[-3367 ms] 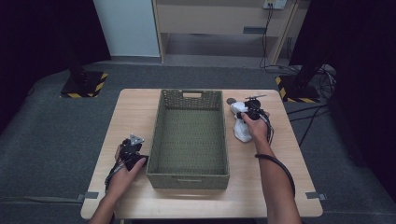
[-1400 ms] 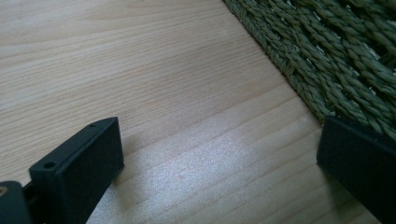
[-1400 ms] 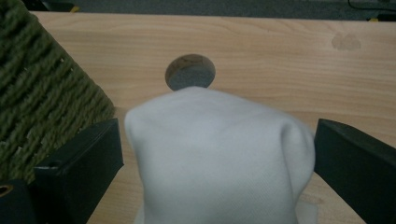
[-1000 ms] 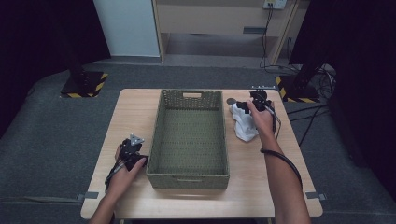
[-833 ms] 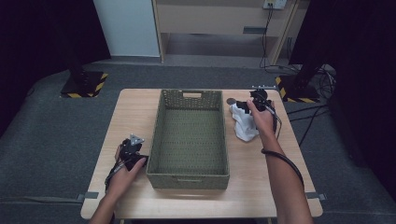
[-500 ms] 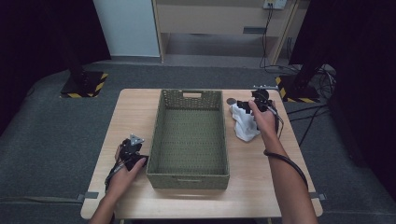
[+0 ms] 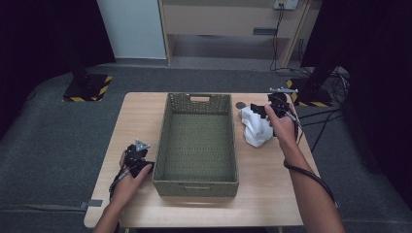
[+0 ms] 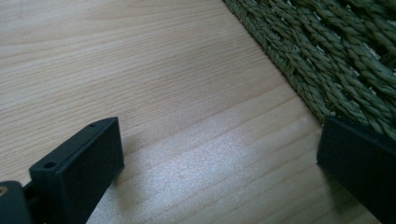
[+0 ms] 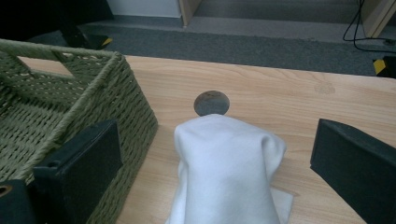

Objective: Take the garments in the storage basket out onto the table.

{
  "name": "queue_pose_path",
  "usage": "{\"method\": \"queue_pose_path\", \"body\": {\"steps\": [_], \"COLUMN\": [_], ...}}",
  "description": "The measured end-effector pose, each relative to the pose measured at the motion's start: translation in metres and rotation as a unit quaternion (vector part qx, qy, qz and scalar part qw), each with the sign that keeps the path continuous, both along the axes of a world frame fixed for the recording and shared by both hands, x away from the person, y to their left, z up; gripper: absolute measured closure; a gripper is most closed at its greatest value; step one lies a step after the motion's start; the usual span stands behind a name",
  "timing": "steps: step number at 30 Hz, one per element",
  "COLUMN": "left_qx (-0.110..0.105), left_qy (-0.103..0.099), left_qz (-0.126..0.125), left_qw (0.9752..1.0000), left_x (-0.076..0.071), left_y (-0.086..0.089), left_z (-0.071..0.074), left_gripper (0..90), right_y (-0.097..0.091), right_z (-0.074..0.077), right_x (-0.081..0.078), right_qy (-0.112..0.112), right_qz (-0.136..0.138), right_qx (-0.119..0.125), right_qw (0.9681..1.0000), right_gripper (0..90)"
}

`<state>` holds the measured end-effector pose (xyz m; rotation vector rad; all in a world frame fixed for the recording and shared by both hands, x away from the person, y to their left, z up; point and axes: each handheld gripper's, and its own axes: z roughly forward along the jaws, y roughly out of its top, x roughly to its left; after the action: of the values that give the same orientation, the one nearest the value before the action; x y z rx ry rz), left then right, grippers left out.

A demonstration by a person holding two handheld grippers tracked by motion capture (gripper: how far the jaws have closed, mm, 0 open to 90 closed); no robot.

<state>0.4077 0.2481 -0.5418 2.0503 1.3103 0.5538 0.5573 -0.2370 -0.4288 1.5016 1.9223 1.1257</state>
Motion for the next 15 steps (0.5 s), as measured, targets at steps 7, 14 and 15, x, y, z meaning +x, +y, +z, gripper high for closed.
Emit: {"method": "queue_pose_path", "body": {"steps": [7,14,15], "left_qx": [0.0,0.0,0.0], "left_qy": [0.0,0.0,0.0], "left_qz": [0.0,0.0,0.0], "left_qw": [1.0,1.0,1.0], "left_x": [0.0,0.0,0.0], "left_y": [0.0,0.0,0.0], "left_z": [0.0,0.0,0.0], "left_gripper": [0.0,0.0,0.0], "right_y": [-0.004,-0.004,-0.004], "right_z": [0.001,0.0,0.0], "right_x": [-0.01,-0.023,-0.024], "right_qy": [0.006,0.002,0.002], "right_qz": [-0.009,0.004,0.004], "right_qx": [-0.014,-0.006,-0.004], "right_qw": [0.9998,1.0,1.0], "right_gripper": [3.2,2.7,2.7]}}
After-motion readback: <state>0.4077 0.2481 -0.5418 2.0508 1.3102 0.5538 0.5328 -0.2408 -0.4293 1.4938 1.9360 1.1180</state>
